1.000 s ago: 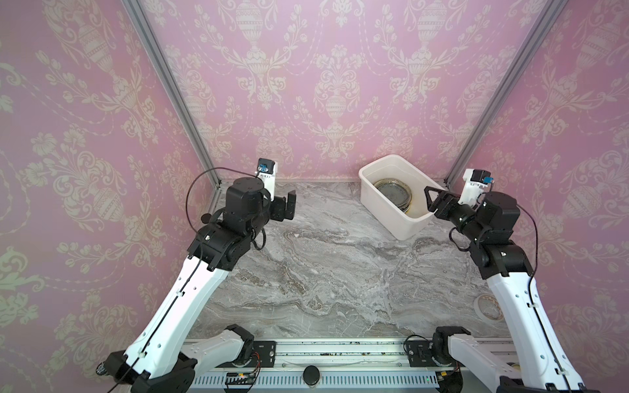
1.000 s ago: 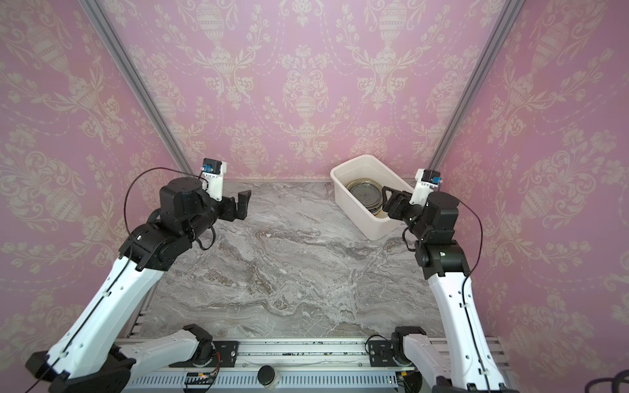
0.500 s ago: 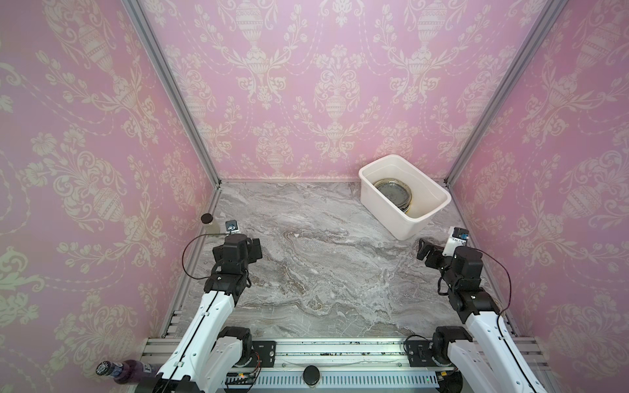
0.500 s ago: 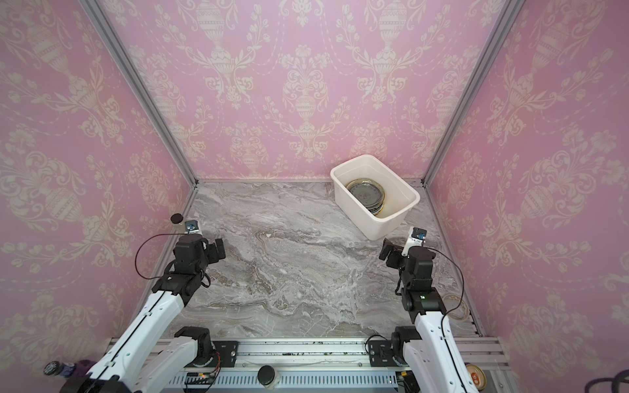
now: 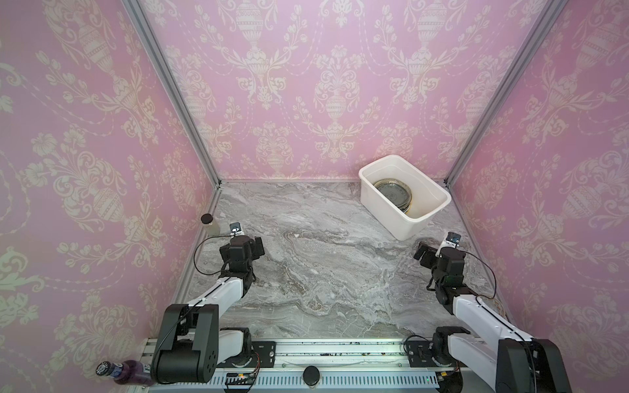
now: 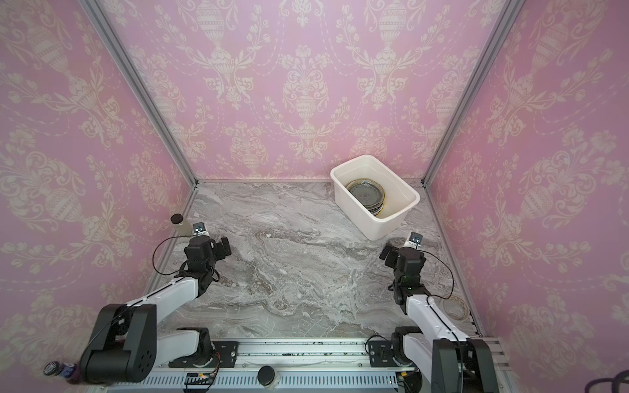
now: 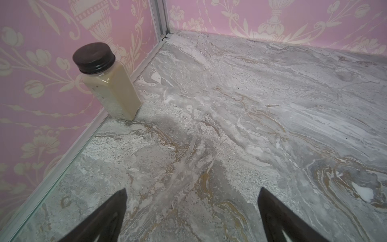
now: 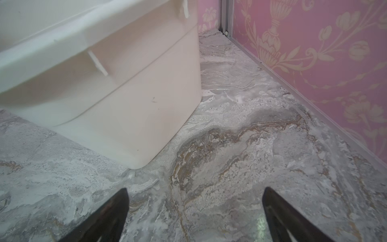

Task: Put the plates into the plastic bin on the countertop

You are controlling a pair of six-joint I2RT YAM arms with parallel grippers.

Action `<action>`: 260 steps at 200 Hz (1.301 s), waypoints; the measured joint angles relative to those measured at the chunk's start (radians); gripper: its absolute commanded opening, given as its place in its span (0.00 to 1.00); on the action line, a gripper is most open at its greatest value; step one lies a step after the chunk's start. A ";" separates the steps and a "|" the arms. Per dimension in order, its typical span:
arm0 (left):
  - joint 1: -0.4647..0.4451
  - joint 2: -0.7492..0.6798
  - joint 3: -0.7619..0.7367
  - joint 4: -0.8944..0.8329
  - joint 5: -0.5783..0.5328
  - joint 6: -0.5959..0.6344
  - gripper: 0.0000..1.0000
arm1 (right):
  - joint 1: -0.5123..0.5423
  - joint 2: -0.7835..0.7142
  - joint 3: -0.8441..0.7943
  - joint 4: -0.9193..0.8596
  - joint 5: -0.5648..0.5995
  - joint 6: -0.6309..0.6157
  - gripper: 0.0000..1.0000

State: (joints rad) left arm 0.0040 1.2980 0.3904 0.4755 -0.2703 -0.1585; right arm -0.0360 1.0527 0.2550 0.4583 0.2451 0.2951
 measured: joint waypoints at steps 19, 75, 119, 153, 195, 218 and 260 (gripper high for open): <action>0.006 0.085 -0.006 0.104 0.015 0.009 0.99 | 0.000 0.067 0.000 0.091 0.004 0.000 1.00; 0.043 0.238 -0.045 0.394 0.075 0.041 0.99 | -0.001 0.215 0.002 0.227 -0.002 -0.001 1.00; 0.047 0.333 -0.070 0.508 0.124 0.058 0.99 | 0.000 0.214 0.013 0.247 -0.156 -0.059 1.00; 0.047 0.333 -0.066 0.539 0.144 0.068 0.99 | 0.038 0.211 0.068 0.187 -0.248 -0.117 1.00; 0.047 0.333 -0.066 0.550 0.154 0.069 0.99 | 0.040 0.254 0.054 0.307 -0.294 -0.195 1.00; 0.047 0.333 -0.066 0.557 0.155 0.071 0.99 | 0.060 0.322 0.054 0.369 -0.330 -0.257 1.00; 0.047 0.333 -0.066 0.556 0.160 0.072 0.99 | 0.071 0.494 0.014 0.551 -0.296 -0.283 1.00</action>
State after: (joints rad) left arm 0.0505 1.6314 0.3248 1.0317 -0.1101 -0.0868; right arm 0.0353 1.5471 0.2691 1.0096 -0.0513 0.0116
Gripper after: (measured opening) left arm 0.993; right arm 0.998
